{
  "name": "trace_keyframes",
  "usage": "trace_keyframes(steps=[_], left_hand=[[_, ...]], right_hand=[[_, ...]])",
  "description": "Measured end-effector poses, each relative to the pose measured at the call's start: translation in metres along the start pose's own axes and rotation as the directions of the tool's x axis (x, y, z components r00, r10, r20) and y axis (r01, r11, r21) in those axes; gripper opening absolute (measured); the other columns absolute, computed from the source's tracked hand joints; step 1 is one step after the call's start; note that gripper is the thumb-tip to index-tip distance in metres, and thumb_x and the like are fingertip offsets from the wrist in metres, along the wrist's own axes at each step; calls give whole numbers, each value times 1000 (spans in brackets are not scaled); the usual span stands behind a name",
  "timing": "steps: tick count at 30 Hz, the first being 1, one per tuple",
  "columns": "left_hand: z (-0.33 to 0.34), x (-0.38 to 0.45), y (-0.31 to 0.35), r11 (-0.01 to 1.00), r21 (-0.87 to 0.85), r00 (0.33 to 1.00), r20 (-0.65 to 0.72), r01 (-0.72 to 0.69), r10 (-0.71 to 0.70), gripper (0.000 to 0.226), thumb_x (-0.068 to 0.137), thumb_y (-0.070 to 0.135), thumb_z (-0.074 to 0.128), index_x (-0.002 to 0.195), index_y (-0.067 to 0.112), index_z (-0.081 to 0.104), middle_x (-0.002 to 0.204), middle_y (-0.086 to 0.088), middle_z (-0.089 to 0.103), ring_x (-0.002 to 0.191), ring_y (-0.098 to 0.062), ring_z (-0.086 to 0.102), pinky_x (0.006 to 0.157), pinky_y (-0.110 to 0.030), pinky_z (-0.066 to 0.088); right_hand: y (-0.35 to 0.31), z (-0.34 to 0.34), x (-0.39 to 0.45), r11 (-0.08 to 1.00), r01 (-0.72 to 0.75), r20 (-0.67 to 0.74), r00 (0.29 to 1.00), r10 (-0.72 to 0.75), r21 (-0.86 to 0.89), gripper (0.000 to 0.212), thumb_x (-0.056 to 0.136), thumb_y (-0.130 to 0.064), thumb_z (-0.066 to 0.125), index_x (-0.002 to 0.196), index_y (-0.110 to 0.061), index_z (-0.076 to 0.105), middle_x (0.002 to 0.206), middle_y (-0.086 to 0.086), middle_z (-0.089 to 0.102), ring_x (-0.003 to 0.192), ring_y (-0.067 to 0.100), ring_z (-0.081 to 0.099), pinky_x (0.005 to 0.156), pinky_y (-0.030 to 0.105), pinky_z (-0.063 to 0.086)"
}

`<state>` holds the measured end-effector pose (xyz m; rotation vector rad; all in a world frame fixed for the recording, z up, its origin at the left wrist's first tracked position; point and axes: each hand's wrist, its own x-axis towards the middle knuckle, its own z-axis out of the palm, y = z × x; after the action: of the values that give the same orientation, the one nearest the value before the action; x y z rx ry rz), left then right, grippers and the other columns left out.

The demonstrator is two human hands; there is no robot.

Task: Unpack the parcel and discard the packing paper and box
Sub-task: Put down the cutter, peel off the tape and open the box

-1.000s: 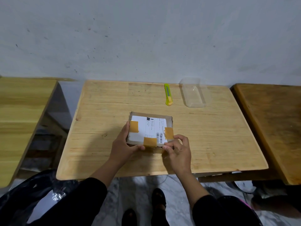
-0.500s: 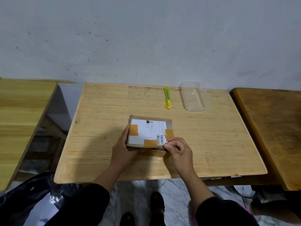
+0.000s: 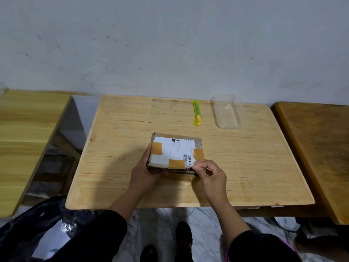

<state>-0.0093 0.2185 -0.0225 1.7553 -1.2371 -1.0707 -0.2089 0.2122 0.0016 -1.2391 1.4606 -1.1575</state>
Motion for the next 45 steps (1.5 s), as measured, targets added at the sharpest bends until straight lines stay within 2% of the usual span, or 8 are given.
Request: trace_keyframes(steps=[12,17,25,29,32,38,41,45], left_hand=[[2,-2,0,999,-41,1000,13,22,-21,105,65,24,83,142,44,14,127,7,58,107,-7,54,93,-23,42],[3,-2,-1,999,-41,1000,8,20,-20,105,65,25,83,143,43,14,126,8,57,109,-8,54,94,-24,41],[2,-2,5,1000,-7,1000,-2,18,-18,105,63,32,83,144,40,17,113,18,53,104,-5,49,89,-23,39],[2,-1,2,999,-5,999,-7,49,-49,103,50,56,76,141,30,34,116,13,59,112,-12,55,87,-25,42],[2,0,3,999,14,999,-3,42,-42,96,63,39,82,143,30,29,123,9,57,112,-11,54,89,-23,43],[2,0,4,999,-27,1000,20,23,-22,105,52,61,73,141,43,21,132,25,42,119,1,47,98,-22,42],[2,2,2,999,-11,999,21,35,-35,111,50,70,71,144,40,19,139,25,36,124,2,43,96,-12,39],[5,1,6,998,-10,998,-1,62,-62,100,64,46,79,144,33,20,139,23,28,126,3,33,83,6,31]], right_hand=[[6,-14,-3,990,39,93,995,-27,-135,35,79,-2,69,99,-31,68,111,-18,62,108,-16,52,96,3,37],[2,-16,1,995,-4,57,998,9,-99,21,79,-1,68,91,-17,74,103,-11,68,101,-12,58,90,4,42],[-16,-13,13,985,89,6,996,-89,-147,34,79,-1,69,72,-34,70,84,-15,69,86,-8,63,81,3,45],[-31,-15,26,989,90,-20,995,-93,-121,30,81,-6,67,74,-34,69,85,-8,72,85,-4,64,80,7,47],[-48,-14,49,986,124,-40,991,-129,-115,22,84,-11,65,77,-32,69,84,-10,71,83,-3,64,80,14,49],[-56,-14,97,991,88,112,991,-77,-105,23,93,-36,51,104,-29,69,111,0,70,104,17,62,92,45,52],[-59,-12,114,991,77,201,978,-54,-110,44,91,-43,47,132,-27,51,136,-3,53,126,9,47,103,29,41],[-52,-7,128,968,73,267,964,-6,-242,58,95,-26,49,146,-26,23,125,-5,50,111,6,49,90,20,36]])
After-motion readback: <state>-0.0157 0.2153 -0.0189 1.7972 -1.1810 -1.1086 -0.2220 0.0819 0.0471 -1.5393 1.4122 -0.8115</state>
